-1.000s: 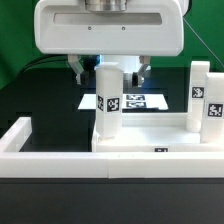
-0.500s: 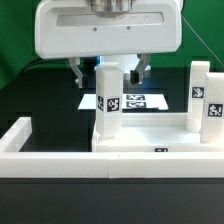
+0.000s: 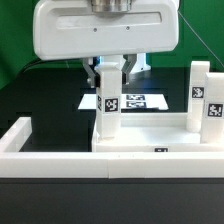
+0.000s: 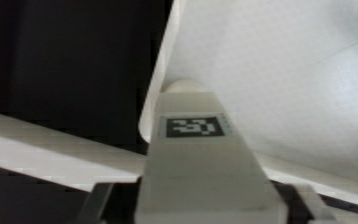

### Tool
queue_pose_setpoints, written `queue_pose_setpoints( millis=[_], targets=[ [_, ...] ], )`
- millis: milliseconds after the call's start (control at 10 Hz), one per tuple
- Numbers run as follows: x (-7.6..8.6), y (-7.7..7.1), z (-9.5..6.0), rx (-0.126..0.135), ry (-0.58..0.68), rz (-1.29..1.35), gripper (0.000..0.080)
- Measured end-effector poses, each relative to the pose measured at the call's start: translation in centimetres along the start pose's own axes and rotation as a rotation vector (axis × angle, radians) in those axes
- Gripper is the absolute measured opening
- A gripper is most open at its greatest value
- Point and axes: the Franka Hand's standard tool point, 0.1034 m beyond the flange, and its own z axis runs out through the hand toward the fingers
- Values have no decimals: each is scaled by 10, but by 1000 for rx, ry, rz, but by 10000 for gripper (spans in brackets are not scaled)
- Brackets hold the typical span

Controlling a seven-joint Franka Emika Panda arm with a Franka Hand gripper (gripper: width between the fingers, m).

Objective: Assemble desk

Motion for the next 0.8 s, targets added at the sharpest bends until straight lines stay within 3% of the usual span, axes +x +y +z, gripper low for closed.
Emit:
queue_pose_setpoints(
  millis=[300, 400, 700, 800],
  targets=[
    [0, 1, 1, 5, 4, 55, 287],
    [0, 4, 0, 20, 15, 177, 287],
    [0, 4, 1, 32, 17, 538, 287],
    [-1, 5, 1, 53, 19, 682, 287]
  ],
)
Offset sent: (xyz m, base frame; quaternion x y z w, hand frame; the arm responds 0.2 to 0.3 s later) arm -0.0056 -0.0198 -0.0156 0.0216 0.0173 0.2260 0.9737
